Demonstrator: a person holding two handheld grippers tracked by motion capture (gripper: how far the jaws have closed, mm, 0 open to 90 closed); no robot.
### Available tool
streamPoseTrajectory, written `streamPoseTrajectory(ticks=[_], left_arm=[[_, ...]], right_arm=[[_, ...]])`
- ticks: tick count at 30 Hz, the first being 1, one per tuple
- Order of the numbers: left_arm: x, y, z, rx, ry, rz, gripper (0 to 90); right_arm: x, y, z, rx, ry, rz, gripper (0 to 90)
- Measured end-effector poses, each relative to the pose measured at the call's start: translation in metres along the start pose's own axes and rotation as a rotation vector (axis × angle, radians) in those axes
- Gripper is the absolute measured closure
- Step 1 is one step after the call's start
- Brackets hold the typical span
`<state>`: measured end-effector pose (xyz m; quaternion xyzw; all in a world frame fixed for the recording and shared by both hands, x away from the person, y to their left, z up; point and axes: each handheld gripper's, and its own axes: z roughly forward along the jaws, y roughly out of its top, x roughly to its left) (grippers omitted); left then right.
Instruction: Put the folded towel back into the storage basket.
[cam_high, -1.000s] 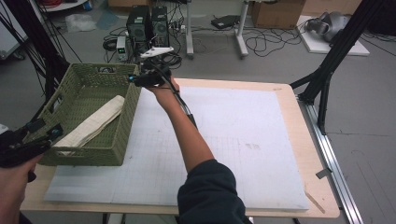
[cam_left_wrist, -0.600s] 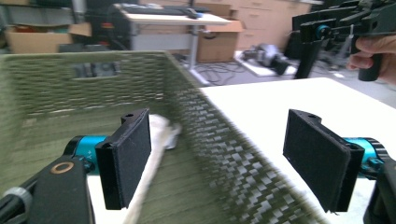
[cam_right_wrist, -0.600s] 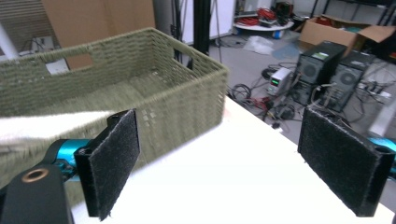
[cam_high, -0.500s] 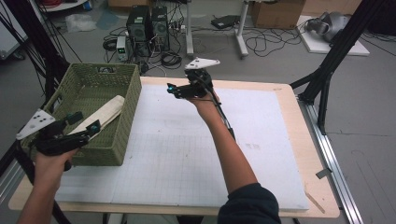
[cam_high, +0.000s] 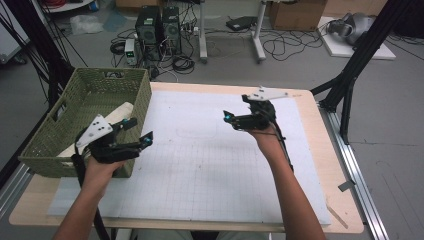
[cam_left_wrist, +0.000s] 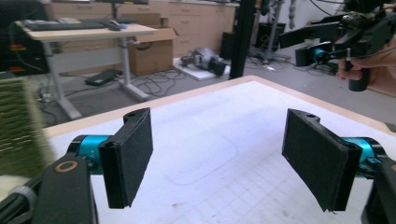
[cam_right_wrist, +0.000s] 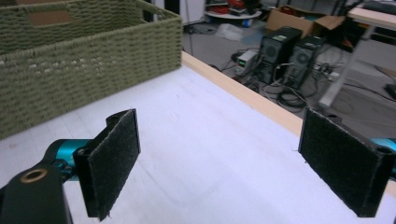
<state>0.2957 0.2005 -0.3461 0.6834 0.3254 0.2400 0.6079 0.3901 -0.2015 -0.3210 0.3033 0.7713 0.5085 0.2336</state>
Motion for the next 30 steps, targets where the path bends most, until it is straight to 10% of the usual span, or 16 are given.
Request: streamPoseTrajectory(ticks=[14, 30], left_arm=[[-0.03, -0.021, 0.045, 0.058, -0.101, 0.033, 24.9], [-0.046, -0.056, 0.06, 0.108, -0.115, 0.039, 24.2]], right_arm=[[-0.013, -0.079, -0.09, 0.006, -0.134, 0.084, 11.2], [-0.004, -0.13, -0.113, 0.087, -0.2, 0.114, 11.2]])
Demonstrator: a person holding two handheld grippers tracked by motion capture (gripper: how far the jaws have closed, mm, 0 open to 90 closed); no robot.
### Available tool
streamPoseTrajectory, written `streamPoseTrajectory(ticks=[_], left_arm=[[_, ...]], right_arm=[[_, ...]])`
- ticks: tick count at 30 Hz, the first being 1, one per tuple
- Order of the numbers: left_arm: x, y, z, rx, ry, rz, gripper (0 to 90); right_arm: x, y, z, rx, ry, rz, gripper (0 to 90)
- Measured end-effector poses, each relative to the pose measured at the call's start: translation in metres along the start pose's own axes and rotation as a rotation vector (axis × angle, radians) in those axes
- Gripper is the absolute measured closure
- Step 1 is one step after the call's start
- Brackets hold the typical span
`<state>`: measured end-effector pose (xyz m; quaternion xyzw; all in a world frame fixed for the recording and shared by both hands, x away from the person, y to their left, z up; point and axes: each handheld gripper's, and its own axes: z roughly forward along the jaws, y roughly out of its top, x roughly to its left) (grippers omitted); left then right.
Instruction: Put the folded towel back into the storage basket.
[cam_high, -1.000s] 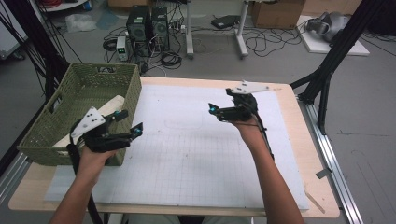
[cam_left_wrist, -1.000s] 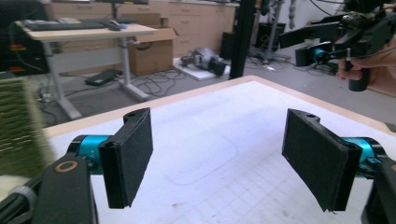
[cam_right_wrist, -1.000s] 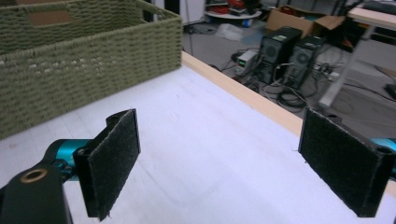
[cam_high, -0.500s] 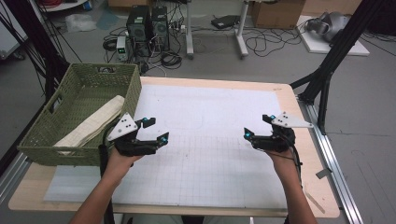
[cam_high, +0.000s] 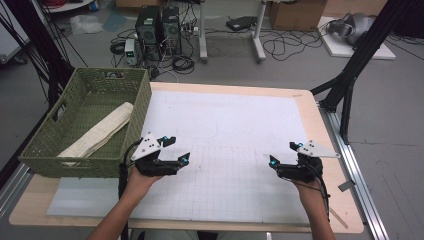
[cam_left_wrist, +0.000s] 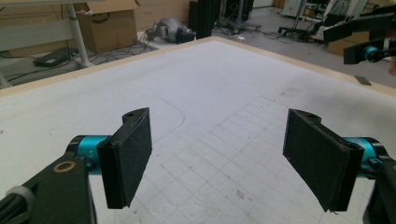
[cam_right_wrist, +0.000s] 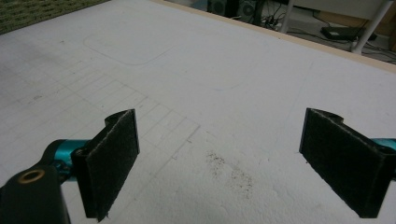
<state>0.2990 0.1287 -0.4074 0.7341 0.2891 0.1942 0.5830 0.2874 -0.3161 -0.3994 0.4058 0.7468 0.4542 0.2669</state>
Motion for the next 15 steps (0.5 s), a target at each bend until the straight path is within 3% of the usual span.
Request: streamPoseTrajectory(ticks=[15], left_arm=[[0.0039, -0.0073, -0.0058, 0.0, 0.029, -0.008, 24.3]], right_arm=[[0.0026, -0.0012, 0.0, -0.002, -0.002, -0.01, 11.2]])
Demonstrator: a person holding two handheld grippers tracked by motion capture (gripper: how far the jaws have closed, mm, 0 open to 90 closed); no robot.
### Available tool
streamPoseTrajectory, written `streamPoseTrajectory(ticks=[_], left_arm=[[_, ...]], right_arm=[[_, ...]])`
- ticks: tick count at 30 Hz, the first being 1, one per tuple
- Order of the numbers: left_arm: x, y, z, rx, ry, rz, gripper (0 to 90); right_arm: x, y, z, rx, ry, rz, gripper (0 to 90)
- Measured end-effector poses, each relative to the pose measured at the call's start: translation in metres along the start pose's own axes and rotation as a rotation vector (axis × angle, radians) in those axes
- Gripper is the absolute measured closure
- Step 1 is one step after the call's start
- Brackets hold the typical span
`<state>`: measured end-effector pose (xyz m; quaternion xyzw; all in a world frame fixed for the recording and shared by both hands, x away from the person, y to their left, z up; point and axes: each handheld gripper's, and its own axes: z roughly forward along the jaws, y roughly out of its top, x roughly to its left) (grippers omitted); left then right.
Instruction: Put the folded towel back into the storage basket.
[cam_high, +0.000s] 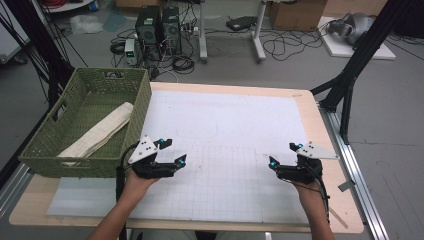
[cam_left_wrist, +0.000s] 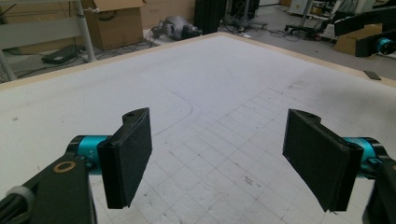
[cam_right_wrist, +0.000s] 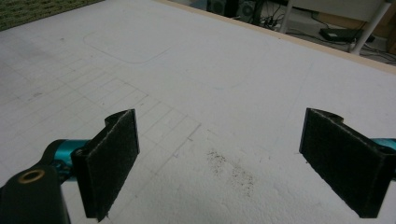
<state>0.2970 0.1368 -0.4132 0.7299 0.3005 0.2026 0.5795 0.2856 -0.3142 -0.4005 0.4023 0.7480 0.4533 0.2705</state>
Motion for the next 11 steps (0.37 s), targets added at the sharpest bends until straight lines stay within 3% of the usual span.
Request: streamPoseTrajectory(ticks=[11], left_arm=[[0.0035, -0.0001, -0.0013, 0.0, 0.017, -0.007, 24.3]], right_arm=[[-0.0029, -0.0023, 0.0009, -0.006, -0.002, 0.012, 11.2]])
